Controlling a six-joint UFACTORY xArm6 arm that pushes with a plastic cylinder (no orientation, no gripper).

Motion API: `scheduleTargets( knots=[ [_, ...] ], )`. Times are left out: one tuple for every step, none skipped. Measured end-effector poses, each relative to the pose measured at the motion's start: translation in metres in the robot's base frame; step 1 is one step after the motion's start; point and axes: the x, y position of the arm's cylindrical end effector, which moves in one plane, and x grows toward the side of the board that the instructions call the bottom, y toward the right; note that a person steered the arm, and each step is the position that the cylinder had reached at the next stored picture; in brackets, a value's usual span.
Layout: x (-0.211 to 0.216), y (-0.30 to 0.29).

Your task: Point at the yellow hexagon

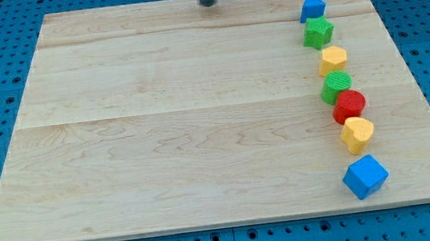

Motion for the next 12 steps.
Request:
scheduleTargets(
  knots=[
    [-0.002, 0.059],
    [-0.002, 0.117],
    [-0.002, 0.139],
    [-0.002, 0.139],
    [-0.001, 0.144],
    [-0.001, 0.184],
    [0.011, 0.230],
    [0.065, 0.218],
    [0.119, 0.214],
    [0.150, 0.214],
    [0.190, 0.192],
    [0.206, 0.151]
  ],
)
